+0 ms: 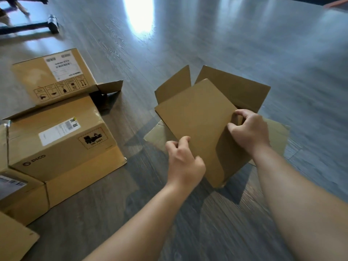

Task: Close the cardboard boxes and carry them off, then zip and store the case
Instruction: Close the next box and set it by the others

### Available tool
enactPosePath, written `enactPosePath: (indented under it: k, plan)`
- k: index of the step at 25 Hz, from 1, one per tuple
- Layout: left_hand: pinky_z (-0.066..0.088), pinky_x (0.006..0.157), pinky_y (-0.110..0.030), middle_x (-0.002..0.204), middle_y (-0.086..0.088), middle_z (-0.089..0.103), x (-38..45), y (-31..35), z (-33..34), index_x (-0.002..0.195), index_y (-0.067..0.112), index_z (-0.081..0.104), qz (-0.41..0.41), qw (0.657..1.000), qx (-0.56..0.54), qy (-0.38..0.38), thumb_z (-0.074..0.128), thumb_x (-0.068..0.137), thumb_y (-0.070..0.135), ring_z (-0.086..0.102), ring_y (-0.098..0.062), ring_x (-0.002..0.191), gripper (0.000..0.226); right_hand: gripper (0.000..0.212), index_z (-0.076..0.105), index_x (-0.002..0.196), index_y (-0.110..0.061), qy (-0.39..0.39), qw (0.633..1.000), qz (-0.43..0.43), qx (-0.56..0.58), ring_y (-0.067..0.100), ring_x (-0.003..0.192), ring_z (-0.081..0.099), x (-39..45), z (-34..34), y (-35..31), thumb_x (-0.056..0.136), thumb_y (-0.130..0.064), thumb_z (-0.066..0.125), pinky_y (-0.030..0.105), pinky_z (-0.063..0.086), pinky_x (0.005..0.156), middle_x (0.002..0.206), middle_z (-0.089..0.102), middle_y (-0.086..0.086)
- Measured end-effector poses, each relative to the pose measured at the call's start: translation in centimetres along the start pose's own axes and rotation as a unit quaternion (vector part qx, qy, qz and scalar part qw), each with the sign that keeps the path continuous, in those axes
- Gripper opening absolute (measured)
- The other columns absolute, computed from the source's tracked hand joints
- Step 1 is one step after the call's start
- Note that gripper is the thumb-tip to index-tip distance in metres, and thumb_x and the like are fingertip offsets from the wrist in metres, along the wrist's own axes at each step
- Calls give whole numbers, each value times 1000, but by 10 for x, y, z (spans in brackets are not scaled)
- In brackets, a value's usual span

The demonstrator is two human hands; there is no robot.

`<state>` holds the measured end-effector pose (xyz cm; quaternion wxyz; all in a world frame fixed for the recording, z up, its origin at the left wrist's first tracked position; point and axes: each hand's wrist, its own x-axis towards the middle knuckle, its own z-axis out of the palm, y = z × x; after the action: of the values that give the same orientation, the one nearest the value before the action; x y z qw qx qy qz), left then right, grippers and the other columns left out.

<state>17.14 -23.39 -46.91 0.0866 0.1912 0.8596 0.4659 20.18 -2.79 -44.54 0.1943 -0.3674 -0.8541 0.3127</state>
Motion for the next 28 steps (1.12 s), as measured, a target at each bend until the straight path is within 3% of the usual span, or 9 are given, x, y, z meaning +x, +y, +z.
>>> enactPosePath:
  k: [2, 4, 9, 11, 14, 17, 21, 25, 28]
  plan:
    - [38, 77, -9, 115, 3, 30, -3, -2, 18, 140, 18, 44, -24, 997, 8, -74, 63, 84, 18, 49, -8, 90, 60, 56, 61, 135, -29, -50, 997, 46, -46, 32, 120, 58, 3, -8, 20, 81, -37, 71, 48, 50, 101, 130, 65, 3]
    - [37, 73, -9, 111, 5, 30, -7, -9, 30, 134, 19, 48, -52, 990, 21, -132, 63, 84, 22, 47, -6, 86, 52, 63, 55, 140, -32, -111, 985, 61, -120, 35, 127, 52, -1, -5, 35, 81, -43, 71, 56, 37, 112, 136, 61, 5]
    - [45, 74, -16, 111, 3, 34, -5, -23, 32, 118, 18, 54, -89, 984, 35, -149, 61, 85, 21, 48, -6, 85, 34, 83, 27, 154, -45, -222, 948, 69, -216, 40, 151, 14, -9, 22, 40, 82, -59, 66, 67, 12, 118, 163, 22, 14]
    - [40, 69, -13, 107, 5, 39, -1, -23, 29, 113, 19, 53, -49, 986, 55, -149, 61, 86, 22, 48, -6, 85, 29, 73, 40, 147, -42, -176, 951, 92, -238, 43, 151, 10, -9, 26, 38, 82, -64, 65, 68, 11, 117, 164, 19, 16]
    - [47, 74, -23, 101, 5, 52, 11, -24, 18, 107, 22, 56, 26, 979, 114, -166, 61, 87, 25, 53, -12, 88, 21, 62, 58, 123, -23, -56, 951, 153, -264, 44, 136, 30, -18, 27, 38, 82, -70, 62, 59, 31, 109, 146, 38, 20]
    - [55, 78, -36, 99, 1, 59, 36, -27, -1, 110, 19, 57, 13, 977, 158, -141, 60, 89, 25, 57, -16, 88, 21, 61, 56, 120, -17, -20, 946, 182, -267, 39, 122, 40, -34, 27, 43, 85, -67, 56, 45, 37, 84, 134, 44, 20]
    - [46, 93, -41, 123, -13, 53, 84, -30, -19, 122, 9, 53, -7, 963, 256, -84, 55, 92, 23, 45, -33, 119, 33, 61, 47, 124, -14, -19, 937, 267, -226, 37, 116, 45, -46, 22, 49, 87, -62, 53, 45, 40, 79, 129, 49, 21]
    - [35, 110, -56, 145, -11, 45, 119, -25, -16, 145, 17, 36, -40, 936, 276, -213, 57, 94, 37, 38, -33, 136, 59, 47, 48, 119, -10, -9, 952, 260, -165, 31, 100, 44, -51, 23, 47, 87, -43, 60, 39, 39, 73, 122, 53, 21]
    - [22, 119, -57, 165, -6, 13, 130, -28, -15, 157, 24, 14, -38, 907, 314, -278, 63, 91, 46, 16, -33, 149, 85, 45, 51, 125, -9, -9, 974, 213, -81, 37, 113, 50, -45, 27, 43, 86, -27, 64, 40, 45, 83, 127, 52, 21]
